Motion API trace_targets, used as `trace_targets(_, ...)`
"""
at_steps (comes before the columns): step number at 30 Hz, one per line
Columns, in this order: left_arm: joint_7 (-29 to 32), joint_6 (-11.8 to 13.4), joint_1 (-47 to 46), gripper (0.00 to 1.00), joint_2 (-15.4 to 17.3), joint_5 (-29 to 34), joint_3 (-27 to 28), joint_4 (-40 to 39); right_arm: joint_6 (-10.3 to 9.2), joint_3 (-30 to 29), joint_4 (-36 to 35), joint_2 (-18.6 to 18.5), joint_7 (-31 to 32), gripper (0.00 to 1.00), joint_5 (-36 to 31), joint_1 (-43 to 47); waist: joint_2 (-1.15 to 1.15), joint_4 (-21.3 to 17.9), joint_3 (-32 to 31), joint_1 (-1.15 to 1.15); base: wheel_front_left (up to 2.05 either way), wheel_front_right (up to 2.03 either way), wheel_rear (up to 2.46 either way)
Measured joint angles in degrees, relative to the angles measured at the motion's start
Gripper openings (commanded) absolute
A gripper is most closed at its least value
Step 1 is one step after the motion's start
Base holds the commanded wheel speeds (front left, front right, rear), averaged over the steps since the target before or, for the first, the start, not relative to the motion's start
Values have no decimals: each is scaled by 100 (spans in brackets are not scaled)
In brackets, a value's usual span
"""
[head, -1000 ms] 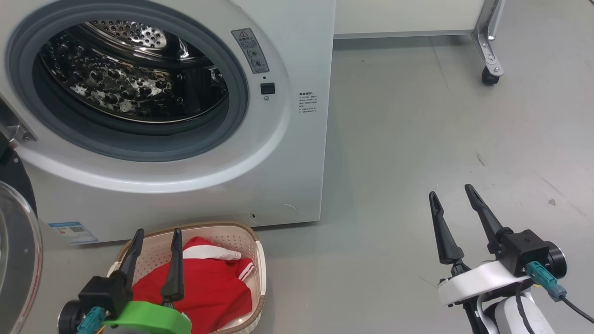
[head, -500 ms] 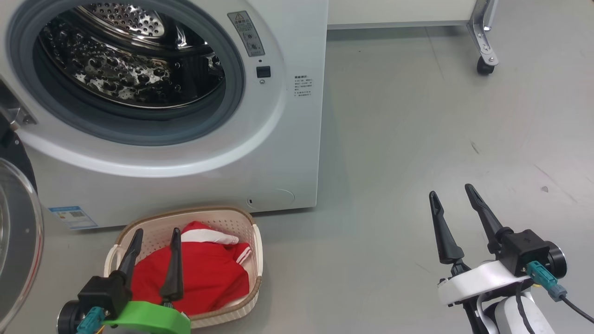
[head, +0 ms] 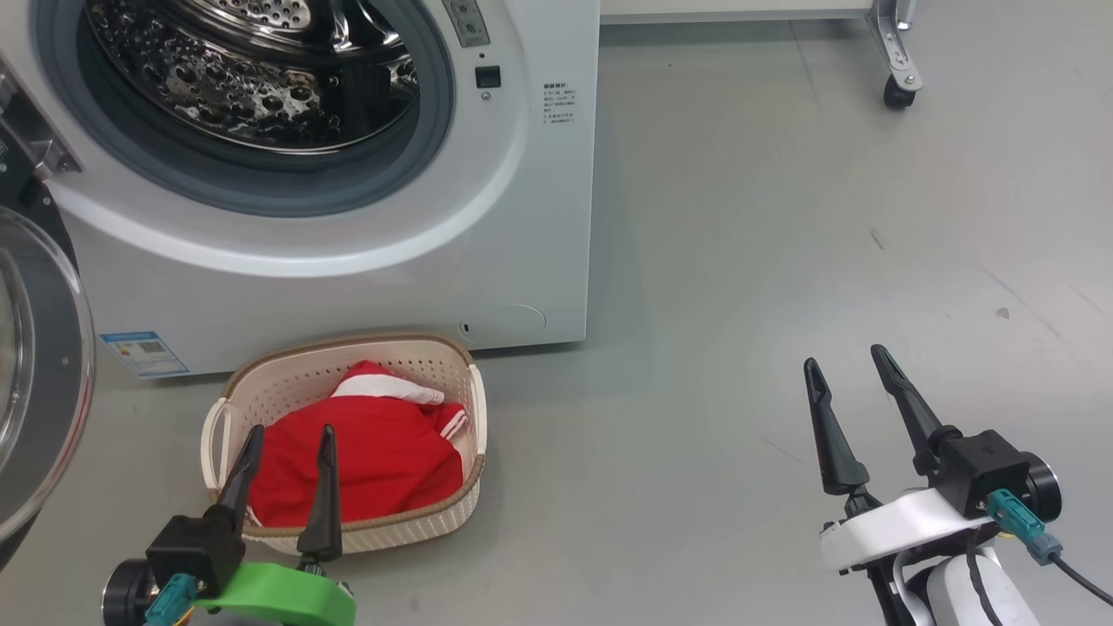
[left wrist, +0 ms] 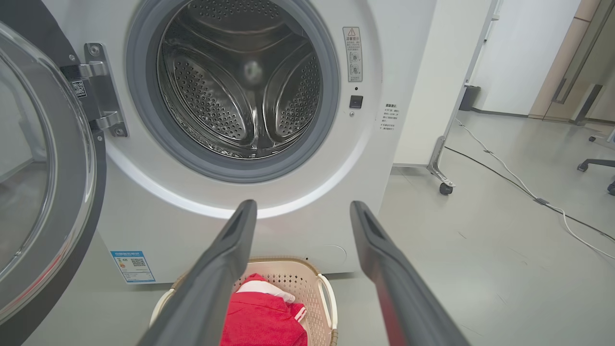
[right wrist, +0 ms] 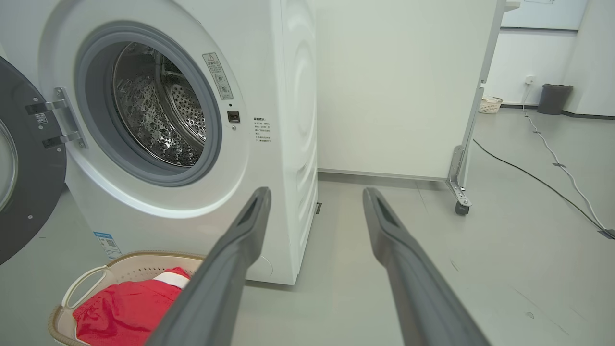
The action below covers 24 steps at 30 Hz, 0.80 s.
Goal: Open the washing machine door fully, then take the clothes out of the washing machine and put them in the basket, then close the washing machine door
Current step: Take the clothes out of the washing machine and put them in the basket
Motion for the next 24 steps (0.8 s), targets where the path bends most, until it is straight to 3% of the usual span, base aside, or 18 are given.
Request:
trace_targets(12, 0, 0, -1, 100, 0, 14, 4, 0, 0, 3, 4, 1, 0, 100, 1, -18, 0, 16, 31, 0, -75, 75, 0)
trace_targets(24, 0, 0, -2, 100, 0, 41, 5, 5, 0, 34, 29, 1, 0, 100, 1, -21, 0, 11, -7, 0, -24, 24, 0)
